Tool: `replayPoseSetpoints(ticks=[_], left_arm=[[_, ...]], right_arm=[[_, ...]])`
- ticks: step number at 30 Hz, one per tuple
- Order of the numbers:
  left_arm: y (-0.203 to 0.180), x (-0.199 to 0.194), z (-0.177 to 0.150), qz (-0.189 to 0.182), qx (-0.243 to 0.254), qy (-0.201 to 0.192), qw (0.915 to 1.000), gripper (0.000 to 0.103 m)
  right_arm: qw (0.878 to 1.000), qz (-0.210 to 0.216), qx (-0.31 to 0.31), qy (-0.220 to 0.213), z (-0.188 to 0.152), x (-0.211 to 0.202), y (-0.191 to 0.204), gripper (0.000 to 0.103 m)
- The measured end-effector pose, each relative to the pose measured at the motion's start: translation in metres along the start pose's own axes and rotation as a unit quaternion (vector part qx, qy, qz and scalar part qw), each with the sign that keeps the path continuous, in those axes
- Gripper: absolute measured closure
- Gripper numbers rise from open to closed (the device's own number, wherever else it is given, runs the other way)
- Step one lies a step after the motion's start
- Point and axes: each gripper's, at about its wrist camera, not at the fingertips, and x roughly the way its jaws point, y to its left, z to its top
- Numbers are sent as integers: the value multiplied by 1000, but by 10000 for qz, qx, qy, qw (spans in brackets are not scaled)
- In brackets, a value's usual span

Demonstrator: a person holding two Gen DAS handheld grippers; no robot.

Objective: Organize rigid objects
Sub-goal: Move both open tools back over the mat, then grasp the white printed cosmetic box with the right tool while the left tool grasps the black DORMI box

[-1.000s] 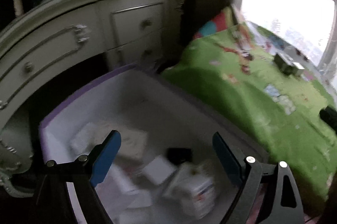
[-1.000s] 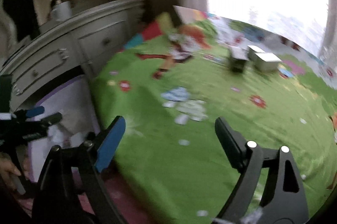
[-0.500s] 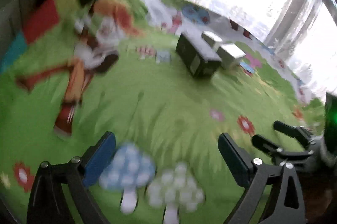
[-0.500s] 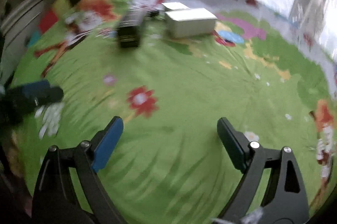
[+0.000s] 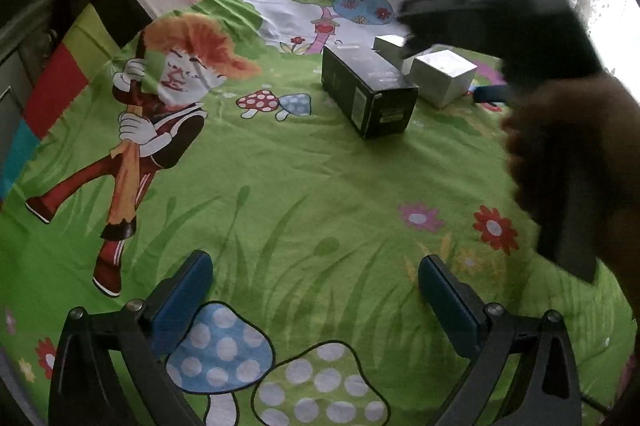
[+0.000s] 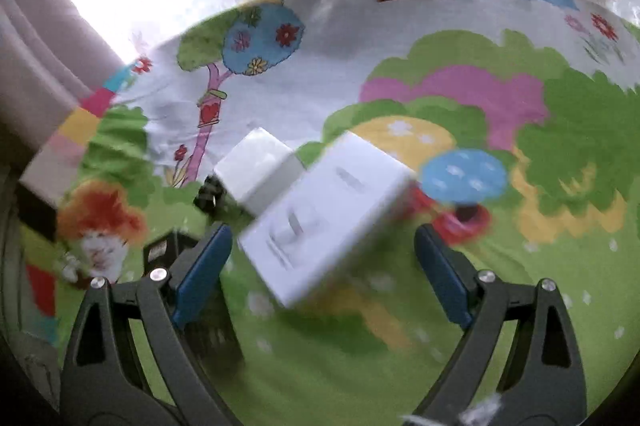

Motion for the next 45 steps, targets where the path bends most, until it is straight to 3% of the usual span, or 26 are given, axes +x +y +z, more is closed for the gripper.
replayPoseSetpoints(ticks=[4,6,8,13,18,21,22,23,24,28,32,36,39,44,45], left_arm=[[5,-3,-1,-186,-147,-75,9997,0],[6,-4,-1,-253,-197,-98,9994,0],[5,-4,-1,-240,-192,-96,9995,0],[0,-2,0,-131,-135,-61,9998,0],[1,-2,0,-108,-101,-45,9999,0],[-2,-1,0,-54,-70,-23,10000,0],[-3,0,0,-27,-49,-11,10000,0],[-5,1,0,17,-11,8,10000,0],[-5,1,0,48,22,22,10000,0],[-7,3,0,121,65,45,9999,0],[-9,3,1,171,51,66,9998,0],[-25,19,25,200,-81,261,9994,0],[-44,45,58,213,-297,268,9990,0],[-63,92,116,757,-254,134,9967,0],[-60,98,122,715,-274,137,9970,2]], right_arm=[[9971,-696,-306,14,6,11,3,13],[9955,-699,-638,-65,-2,4,-4,39],[9914,-623,-1149,-60,-15,-9,-17,51],[9924,185,-1215,-6,-24,-36,-71,48],[9908,135,-1350,1,-4,-17,-60,17],[9812,-170,-1921,-31,9,4,-40,16],[9771,-241,-2116,-26,12,9,-35,17],[9729,-150,-2305,-82,10,8,-33,30],[9711,-26,-2384,-79,9,4,-33,57],[9638,8,-2667,-18,-26,-30,-50,58],[9687,-248,-2462,-181,-90,-93,-106,58],[9767,-345,-2088,-365,-135,-132,-144,58],[9762,-454,-2087,-378,-142,-136,-144,58],[9782,-417,-2000,-368,-139,-136,-148,57],[9783,-418,-1998,-370,-139,-135,-147,57]])
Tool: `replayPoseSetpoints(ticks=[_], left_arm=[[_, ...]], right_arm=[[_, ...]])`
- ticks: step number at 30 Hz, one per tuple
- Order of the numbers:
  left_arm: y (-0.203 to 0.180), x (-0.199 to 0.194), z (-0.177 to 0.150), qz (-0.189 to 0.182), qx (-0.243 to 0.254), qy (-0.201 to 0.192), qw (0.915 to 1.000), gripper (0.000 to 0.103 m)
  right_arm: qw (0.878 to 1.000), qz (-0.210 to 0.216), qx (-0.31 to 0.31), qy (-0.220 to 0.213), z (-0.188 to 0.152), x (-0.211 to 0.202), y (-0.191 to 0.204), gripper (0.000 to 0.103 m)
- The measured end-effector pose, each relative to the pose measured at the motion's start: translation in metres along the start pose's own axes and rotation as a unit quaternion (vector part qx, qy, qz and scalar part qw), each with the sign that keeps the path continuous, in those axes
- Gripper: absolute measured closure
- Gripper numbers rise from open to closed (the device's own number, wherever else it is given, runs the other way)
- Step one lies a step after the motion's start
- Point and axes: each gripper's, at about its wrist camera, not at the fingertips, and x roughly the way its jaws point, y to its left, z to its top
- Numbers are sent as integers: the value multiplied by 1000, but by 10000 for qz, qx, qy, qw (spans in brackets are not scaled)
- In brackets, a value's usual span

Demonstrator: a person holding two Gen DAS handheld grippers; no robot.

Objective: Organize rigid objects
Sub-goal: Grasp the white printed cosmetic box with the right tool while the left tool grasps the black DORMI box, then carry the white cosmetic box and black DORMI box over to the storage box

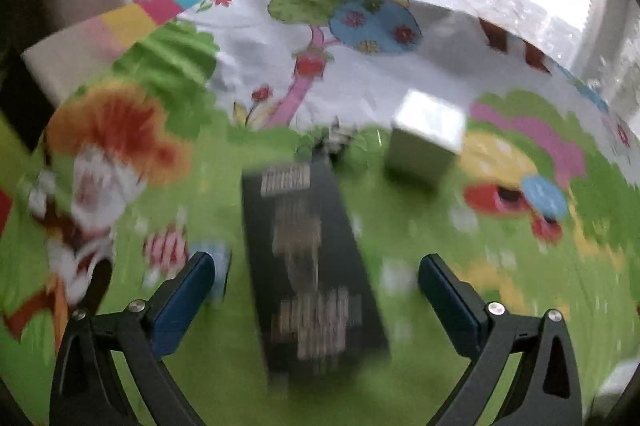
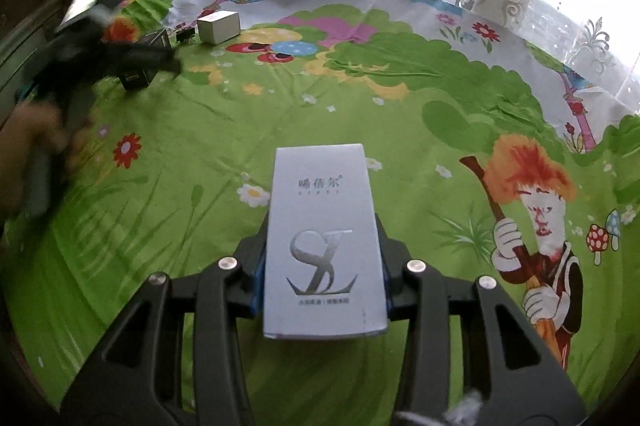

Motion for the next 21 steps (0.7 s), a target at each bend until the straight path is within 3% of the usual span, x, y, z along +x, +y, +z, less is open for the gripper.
replayPoseSetpoints(ticks=[1,2,3,5,8,11,13,16,21], left_arm=[[3,2,2,-167,-75,44,9998,5],[4,-3,0,-176,-46,2,9998,28],[1,-12,-5,-335,138,-48,9993,63],[-12,-33,-27,-887,640,70,9940,64],[-35,-70,-79,-1761,1400,-13,9744,64],[-57,-99,-124,-1875,2155,-235,9580,63],[-58,-107,-138,-1872,2156,-365,9577,63],[-54,-104,-135,-1922,1912,-318,9620,62],[-58,-106,-132,-1753,1978,-366,9637,62]], right_arm=[[10000,7,6,-3,1,2,1,57],[10000,20,15,-6,0,1,0,57],[10000,23,15,-7,-1,0,-1,57],[10000,26,17,-11,-3,-3,-2,57],[10000,31,24,-11,-2,-1,-1,57],[10000,70,46,-12,-2,-1,-2,57],[10000,73,47,-12,-2,-1,-2,56],[10000,67,45,-12,-2,-1,-2,56],[10000,72,40,-17,-3,-1,-2,57]])
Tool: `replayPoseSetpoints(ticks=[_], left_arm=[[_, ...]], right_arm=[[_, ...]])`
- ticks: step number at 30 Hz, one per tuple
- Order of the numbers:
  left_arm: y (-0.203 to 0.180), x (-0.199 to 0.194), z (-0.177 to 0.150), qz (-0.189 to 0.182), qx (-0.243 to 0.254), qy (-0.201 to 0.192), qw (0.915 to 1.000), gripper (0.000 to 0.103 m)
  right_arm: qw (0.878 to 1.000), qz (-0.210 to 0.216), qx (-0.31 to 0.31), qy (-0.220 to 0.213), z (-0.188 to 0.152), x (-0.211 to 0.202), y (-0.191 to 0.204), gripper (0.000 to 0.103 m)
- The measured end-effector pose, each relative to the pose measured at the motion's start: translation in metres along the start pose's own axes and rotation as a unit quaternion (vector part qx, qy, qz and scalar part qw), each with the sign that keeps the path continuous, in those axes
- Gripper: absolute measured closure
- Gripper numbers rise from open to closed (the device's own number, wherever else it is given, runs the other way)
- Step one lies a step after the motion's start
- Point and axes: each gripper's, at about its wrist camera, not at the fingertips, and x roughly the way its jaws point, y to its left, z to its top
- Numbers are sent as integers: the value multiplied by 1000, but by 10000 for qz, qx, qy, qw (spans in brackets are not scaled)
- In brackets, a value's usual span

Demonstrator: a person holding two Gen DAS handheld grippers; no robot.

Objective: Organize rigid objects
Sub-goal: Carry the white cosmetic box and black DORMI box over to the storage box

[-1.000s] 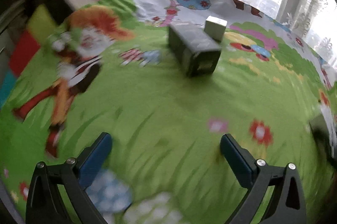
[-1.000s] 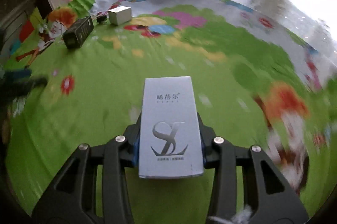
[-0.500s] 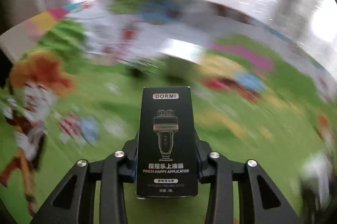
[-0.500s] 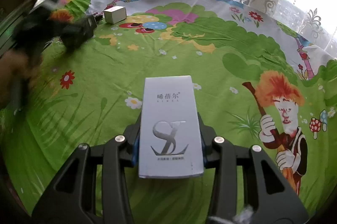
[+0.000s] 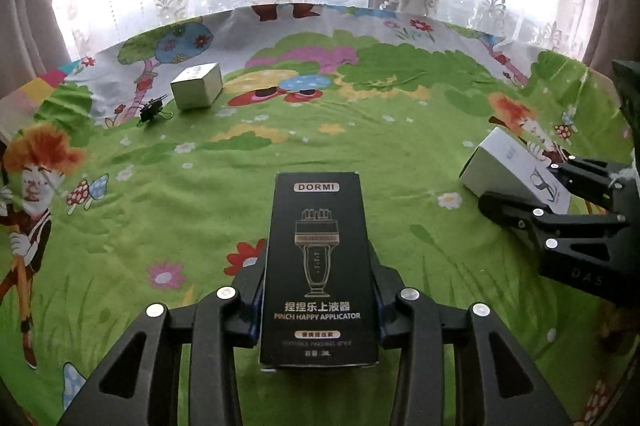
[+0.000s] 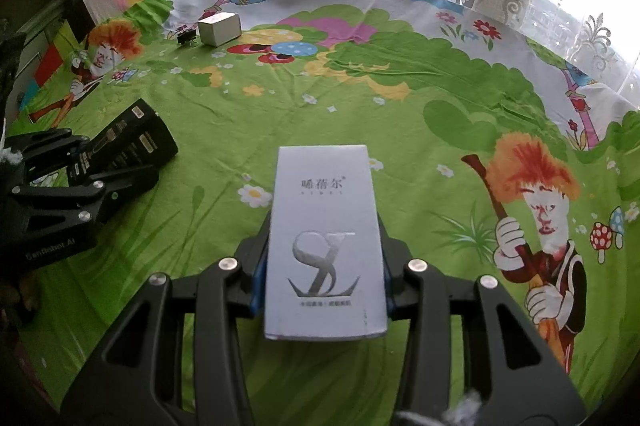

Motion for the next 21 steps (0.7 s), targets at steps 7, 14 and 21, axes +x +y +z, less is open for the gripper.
replayPoseSetpoints(ticks=[7,14,21], left_arm=[[3,-3,0,-20,-22,-4,10000,63],[7,-8,-4,54,-363,4,9993,63],[-7,-89,-40,-2,-681,-645,9956,63]], right_arm=[[10000,42,20,-2,0,1,-1,57],[9996,-259,14,-83,1,-3,-1,58],[9781,-510,1184,-1633,-41,-98,10,58]])
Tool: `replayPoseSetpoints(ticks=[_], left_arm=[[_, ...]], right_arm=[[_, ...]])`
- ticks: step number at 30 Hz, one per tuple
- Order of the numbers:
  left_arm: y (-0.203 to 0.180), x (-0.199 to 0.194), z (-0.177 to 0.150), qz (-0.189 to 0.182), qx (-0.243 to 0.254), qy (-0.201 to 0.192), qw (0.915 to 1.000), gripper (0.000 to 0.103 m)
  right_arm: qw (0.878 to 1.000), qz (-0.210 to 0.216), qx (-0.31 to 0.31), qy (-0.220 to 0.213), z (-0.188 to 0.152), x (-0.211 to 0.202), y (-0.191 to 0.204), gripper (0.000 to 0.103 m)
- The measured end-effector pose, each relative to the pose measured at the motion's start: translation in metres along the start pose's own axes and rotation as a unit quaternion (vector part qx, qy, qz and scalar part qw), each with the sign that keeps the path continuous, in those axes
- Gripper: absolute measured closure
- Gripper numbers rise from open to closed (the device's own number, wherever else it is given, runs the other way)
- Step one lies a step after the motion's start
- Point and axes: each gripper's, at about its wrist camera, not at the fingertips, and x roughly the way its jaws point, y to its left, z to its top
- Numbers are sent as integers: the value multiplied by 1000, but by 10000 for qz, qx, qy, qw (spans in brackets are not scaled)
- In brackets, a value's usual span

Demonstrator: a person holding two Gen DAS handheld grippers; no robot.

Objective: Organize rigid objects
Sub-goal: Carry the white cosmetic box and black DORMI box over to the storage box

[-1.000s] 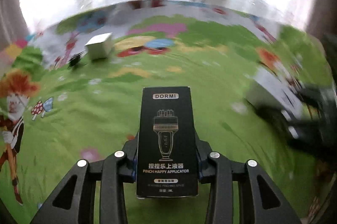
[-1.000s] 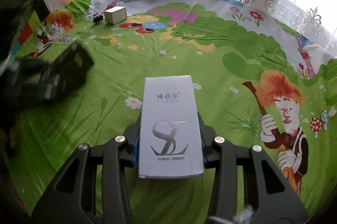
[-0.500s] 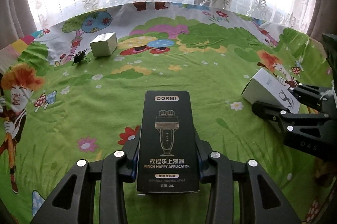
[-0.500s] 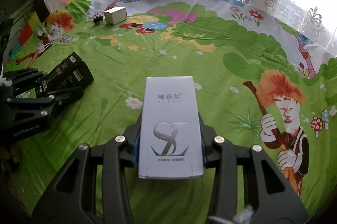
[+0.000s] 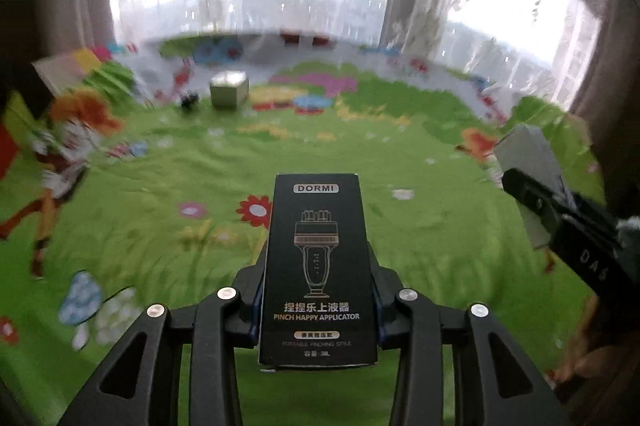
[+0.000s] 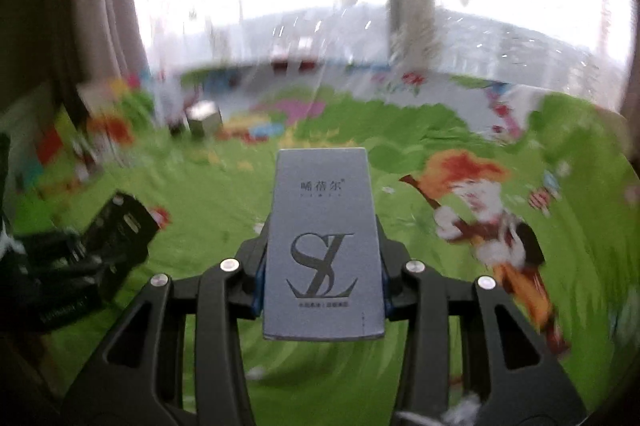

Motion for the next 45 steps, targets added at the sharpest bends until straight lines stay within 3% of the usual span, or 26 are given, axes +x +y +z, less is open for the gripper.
replayPoseSetpoints(ticks=[10,19,32,45], left_arm=[[-11,-98,5,255,203,-1296,9910,63],[-16,-141,4,381,202,-1967,9795,63],[13,-192,-10,684,-149,-2639,9620,63],[63,-234,-38,1232,-565,-3041,9429,63]], right_arm=[[9916,-132,-76,-1288,-6,-102,23,58],[9714,-137,-221,-2358,4,-157,41,57],[9566,213,-568,-2851,10,-184,83,57],[9298,847,-1266,-3350,8,-206,157,57]])
